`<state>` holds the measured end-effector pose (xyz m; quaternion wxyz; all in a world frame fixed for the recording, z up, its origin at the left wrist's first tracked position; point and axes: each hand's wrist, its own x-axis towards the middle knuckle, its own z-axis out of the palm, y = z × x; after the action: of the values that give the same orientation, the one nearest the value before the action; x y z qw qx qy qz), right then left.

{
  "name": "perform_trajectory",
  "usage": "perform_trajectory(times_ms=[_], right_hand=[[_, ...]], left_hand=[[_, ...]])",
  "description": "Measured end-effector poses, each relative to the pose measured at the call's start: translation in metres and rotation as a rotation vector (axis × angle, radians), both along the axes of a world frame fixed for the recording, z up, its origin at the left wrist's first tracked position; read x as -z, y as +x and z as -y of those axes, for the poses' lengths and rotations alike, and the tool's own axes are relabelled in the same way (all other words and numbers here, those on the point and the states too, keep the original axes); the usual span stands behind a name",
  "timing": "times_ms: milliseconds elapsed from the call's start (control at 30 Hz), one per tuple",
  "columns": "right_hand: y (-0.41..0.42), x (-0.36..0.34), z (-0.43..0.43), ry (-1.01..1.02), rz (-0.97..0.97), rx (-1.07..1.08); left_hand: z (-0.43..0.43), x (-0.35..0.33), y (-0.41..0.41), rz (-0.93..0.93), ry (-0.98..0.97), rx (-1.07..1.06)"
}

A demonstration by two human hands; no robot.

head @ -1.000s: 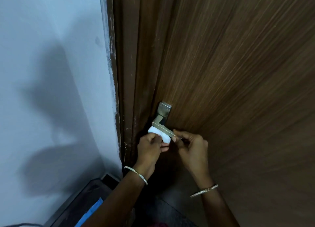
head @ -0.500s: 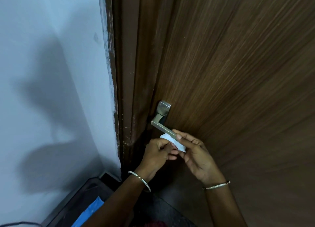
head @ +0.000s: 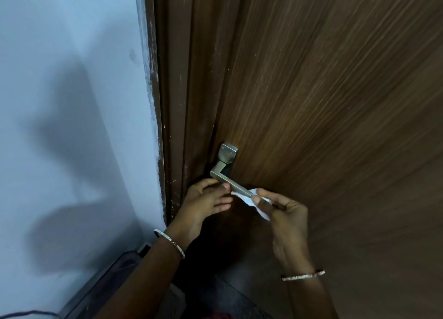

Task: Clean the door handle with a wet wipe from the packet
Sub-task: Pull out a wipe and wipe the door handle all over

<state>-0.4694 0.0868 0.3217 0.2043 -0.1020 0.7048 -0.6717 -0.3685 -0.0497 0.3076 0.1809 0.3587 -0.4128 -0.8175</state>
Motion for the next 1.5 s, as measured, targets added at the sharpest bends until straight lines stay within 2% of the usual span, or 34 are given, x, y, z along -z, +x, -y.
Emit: perform_trajectory(times_ms=[100, 167, 300, 400, 700, 800, 967, 1167, 1333, 1500], right_hand=[[0.007, -0.007, -0.006, 0.153, -0.561, 0.158], [0.014, -0.008, -0.001, 0.14, -0.756, 0.086], [0.031, 0.004, 0.012, 0.387, -0.844, -0.269], [0.028, 0.004, 0.015, 0.49, -0.894, -0.31], [0.029, -0.011, 0.059, 0.785, -1.254, -0.476], [0.038, -0.012, 0.072, 0.866, -1.275, -0.46], [0.024, -0.014, 0.041, 0.759, -1.189, -0.574], [-0.001, -0.016, -0.007, 0.786, -1.093, -0.686], [-0.006, -0.019, 0.005, 0.682, -1.036, -0.439], [-0.01, -0.017, 0.014, 0.598, -1.018, -0.439]], left_hand=[[0.009, -0.003, 0.005, -0.044, 0.049, -0.055], [0.012, -0.003, 0.006, -0.046, 0.044, -0.069], [0.014, -0.002, 0.007, -0.045, 0.006, -0.085], [0.018, 0.001, 0.011, -0.018, -0.067, -0.048], [0.019, 0.004, 0.013, 0.024, -0.135, 0.02], [0.018, 0.003, 0.013, 0.02, -0.13, -0.004], [0.017, 0.002, 0.009, 0.064, -0.128, -0.014], [0.015, -0.003, 0.008, 0.062, -0.135, 0.004], [0.014, -0.006, 0.014, 0.08, -0.153, 0.024], [0.014, -0.003, 0.019, 0.109, -0.189, 0.045]])
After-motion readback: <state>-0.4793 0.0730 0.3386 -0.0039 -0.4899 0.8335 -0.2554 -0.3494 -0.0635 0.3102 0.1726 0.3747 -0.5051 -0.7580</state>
